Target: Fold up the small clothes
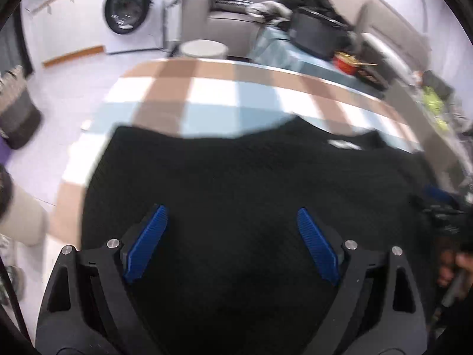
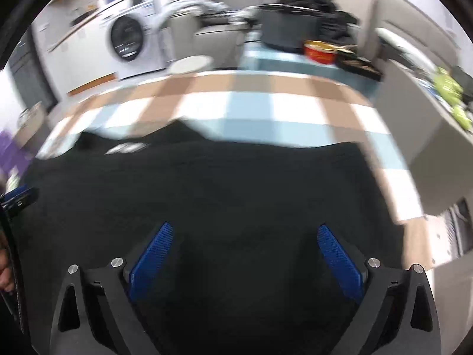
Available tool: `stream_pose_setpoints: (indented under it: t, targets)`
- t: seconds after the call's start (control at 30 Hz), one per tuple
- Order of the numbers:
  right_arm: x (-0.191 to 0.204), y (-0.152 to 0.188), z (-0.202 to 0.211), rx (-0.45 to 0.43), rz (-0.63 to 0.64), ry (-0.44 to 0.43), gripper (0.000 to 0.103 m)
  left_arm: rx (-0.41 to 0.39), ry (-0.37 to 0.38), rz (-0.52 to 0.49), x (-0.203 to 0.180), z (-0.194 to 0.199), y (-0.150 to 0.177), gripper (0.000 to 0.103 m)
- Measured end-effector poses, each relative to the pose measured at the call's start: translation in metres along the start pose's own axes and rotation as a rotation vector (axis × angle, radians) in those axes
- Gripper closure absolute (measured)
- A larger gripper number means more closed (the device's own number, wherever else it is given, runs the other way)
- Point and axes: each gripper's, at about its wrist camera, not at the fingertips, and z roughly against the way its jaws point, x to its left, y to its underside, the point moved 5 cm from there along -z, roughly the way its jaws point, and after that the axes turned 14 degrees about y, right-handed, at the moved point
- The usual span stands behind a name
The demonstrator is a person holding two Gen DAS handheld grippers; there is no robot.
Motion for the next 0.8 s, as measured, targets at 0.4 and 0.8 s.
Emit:
stream_pose_setpoints:
  t: [0.4,0.8]
  targets:
    - [-0.004,0.073,0.032,0.006,0.142,0.073,0.002,0.032,-0.061,-0.089,0.003,0.054,0.088,0.014]
    - [0.049,0.139,0.090,-0.021,0.207,-0.096,0.003,0.051,0.012,-0.059,-0.034,0.088,0.151,0.014]
